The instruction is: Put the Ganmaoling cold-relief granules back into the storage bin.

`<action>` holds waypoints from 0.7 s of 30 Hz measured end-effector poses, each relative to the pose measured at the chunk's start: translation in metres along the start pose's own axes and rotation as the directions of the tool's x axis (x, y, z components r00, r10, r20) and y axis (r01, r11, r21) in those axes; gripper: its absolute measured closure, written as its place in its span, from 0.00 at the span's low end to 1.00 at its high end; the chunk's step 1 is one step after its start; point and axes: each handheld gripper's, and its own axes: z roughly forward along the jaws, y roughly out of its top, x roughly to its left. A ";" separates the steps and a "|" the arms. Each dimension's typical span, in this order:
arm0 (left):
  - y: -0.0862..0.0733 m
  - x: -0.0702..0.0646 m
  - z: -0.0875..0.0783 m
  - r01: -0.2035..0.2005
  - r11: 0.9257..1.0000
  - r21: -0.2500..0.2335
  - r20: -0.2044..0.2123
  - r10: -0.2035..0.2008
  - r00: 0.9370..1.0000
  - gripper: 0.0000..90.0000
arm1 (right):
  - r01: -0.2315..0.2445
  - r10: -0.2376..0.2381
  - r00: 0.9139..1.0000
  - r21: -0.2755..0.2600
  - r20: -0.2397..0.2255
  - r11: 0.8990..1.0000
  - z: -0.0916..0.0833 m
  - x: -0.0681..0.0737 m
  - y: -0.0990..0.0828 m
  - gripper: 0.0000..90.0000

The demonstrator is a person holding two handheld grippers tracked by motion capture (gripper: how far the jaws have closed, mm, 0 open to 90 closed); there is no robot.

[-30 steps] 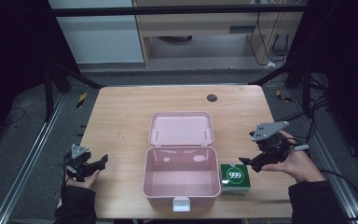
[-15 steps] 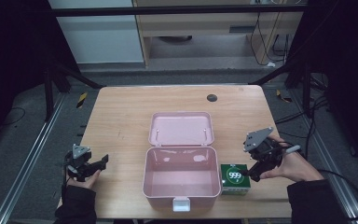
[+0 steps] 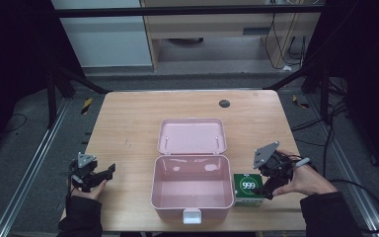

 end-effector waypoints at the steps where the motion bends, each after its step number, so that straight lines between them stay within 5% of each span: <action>1: 0.000 0.000 0.000 0.000 1.000 -0.003 -0.001 0.000 1.000 0.31 | -0.002 0.002 1.000 -0.001 -0.002 1.000 0.002 0.000 0.000 0.05; 21: 0.000 0.000 0.000 -0.005 1.000 -0.004 0.001 0.005 1.000 0.31 | 0.047 -0.040 0.996 0.099 -0.078 0.994 0.032 0.007 0.002 0.04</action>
